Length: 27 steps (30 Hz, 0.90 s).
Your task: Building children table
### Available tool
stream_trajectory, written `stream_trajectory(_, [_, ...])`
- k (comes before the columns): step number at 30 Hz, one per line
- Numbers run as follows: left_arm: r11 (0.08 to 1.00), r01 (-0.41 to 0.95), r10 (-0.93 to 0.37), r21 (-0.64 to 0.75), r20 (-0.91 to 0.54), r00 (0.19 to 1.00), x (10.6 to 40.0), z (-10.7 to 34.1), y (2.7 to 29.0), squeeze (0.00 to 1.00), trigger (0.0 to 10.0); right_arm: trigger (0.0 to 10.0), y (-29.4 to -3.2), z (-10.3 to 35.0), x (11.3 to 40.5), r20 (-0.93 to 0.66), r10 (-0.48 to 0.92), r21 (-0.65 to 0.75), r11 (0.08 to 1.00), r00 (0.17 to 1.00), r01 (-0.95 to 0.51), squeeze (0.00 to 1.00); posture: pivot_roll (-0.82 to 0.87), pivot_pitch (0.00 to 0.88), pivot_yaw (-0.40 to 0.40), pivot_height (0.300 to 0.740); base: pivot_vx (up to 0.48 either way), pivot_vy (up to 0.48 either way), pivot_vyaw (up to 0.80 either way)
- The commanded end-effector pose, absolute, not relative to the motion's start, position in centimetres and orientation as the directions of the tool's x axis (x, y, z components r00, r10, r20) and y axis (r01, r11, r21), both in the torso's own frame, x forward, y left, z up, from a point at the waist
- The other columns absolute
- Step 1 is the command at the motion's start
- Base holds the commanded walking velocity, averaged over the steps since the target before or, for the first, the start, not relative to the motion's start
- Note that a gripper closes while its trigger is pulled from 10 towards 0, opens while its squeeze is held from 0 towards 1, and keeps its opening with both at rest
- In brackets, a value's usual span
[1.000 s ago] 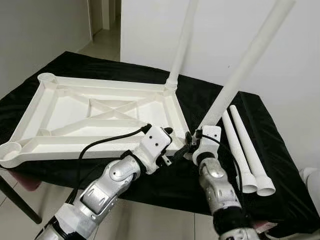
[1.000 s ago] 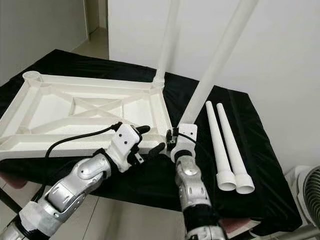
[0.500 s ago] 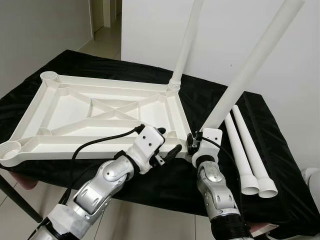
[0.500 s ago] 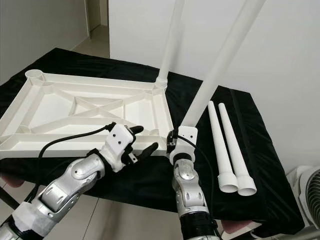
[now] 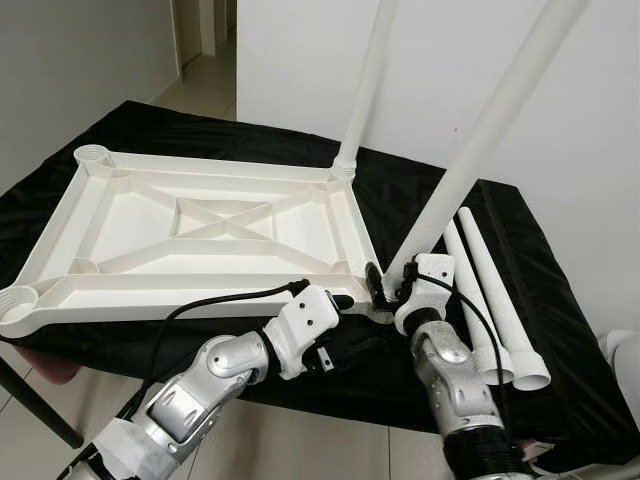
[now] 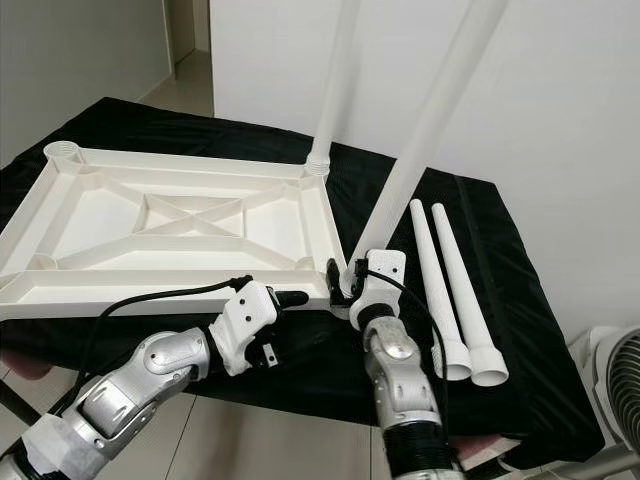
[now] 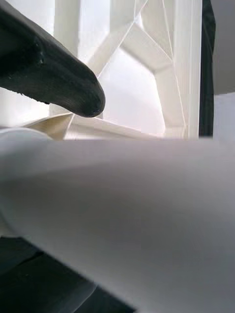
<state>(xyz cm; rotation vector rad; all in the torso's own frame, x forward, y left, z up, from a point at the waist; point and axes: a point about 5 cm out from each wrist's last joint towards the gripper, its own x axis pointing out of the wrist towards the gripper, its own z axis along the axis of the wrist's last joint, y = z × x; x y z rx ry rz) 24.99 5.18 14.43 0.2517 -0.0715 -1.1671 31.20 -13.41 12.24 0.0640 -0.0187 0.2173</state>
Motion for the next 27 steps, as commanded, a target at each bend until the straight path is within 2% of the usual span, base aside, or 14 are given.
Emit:
stream_trajectory(1, [0.344,0.908,-0.927,0.238,-0.071,0.369,24.6,14.5,4.8,0.00,10.0,10.0,-13.5,11.8,31.1,0.013,0.240,0.068,0.968,0.971,-0.240,0.00,0.00,0.000,-0.132,0.740,0.000,0.000,0.00])
stream_trajectory(2, [0.345,0.908,-0.926,0.238,-0.071,0.371,24.7,14.6,4.8,0.00,10.0,10.0,-13.8,11.6,31.1,0.007,0.321,0.027,0.947,0.947,-0.321,0.00,0.00,0.000,-0.126,0.740,0.000,0.000,0.00])
stream_trajectory(4, [0.345,0.908,-0.926,0.238,-0.071,0.371,24.7,14.6,4.8,0.00,10.0,10.0,-13.8,11.6,31.1,0.007,0.321,0.027,0.947,0.947,-0.321,0.00,0.00,0.000,-0.126,0.740,0.000,0.000,0.00])
stream_trajectory(7, [0.346,0.907,-0.925,0.239,-0.073,0.372,24.7,14.6,4.9,0.00,10.0,10.0,-14.4,11.3,31.3,-0.012,0.426,-0.031,0.904,0.905,-0.426,0.00,0.00,0.000,-0.117,0.740,0.000,0.000,0.00])
stream_trajectory(16, [0.316,0.919,-0.936,0.235,-0.079,0.342,24.7,14.5,4.7,0.00,10.0,10.0,-15.2,10.9,32.4,-0.054,0.515,-0.103,0.850,0.856,-0.517,0.00,0.00,0.000,-0.109,0.740,0.000,0.000,0.00])
stream_trajectory(17, [0.315,0.919,-0.937,0.236,-0.079,0.341,24.7,14.5,4.6,0.00,10.0,4.5,-15.4,10.9,32.8,-0.064,0.507,-0.114,0.852,0.859,-0.511,0.00,0.00,0.000,-0.109,0.740,0.000,0.000,0.00])
stream_trajectory(18, [0.316,0.919,-0.936,0.237,-0.078,0.342,24.7,14.6,4.6,0.00,10.0,0.0,-15.5,10.9,33.0,-0.067,0.509,-0.106,0.851,0.858,-0.514,0.00,0.00,0.000,-0.109,0.740,0.000,0.000,0.00])
stream_trajectory(27, [0.321,0.916,-0.935,0.239,-0.076,0.347,24.7,14.6,4.6,0.00,10.0,0.0,-15.9,10.3,33.2,-0.079,0.517,-0.085,0.848,0.852,-0.523,0.00,0.01,0.000,-0.114,0.740,0.000,0.000,0.00])
